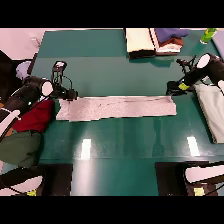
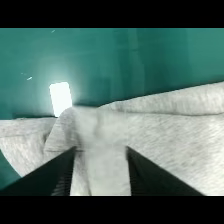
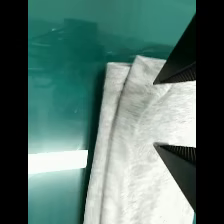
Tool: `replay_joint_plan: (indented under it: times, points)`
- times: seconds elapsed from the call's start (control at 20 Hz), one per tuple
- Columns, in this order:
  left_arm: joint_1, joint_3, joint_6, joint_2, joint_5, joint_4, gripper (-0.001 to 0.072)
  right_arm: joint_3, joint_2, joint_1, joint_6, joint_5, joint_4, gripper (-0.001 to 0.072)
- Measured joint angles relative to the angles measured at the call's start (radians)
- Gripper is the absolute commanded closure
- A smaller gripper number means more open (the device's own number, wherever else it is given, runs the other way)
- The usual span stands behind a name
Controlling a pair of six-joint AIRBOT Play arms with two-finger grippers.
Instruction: Fold the shirts.
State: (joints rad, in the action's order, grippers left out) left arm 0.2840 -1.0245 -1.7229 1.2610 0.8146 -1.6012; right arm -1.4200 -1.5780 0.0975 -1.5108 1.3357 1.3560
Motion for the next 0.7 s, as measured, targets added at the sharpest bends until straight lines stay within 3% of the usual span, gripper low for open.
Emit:
replay_joint_plan:
  times: [0.2,0.25,0.3,0.7]
  points:
    - [0.000,-0.050,0.002,0.002,0.048,0.024,0.0301,-0.025,-0.010,0.023,0.026,-0.001,-0.035,0.0251]
    - [0.000,-0.063,0.002,0.002,0.072,0.033,0.0440,-0.017,-0.005,0.037,0.033,0.013,-0.037,0.0181]
    - [0.000,-0.071,0.002,0.002,0.091,0.040,0.0660,0.000,0.005,0.051,0.040,0.021,-0.040,0.0111]
    - [0.003,-0.089,0.016,0.005,0.122,0.163,0.0684,0.241,0.077,0.128,0.064,-0.027,-0.062,0.0120]
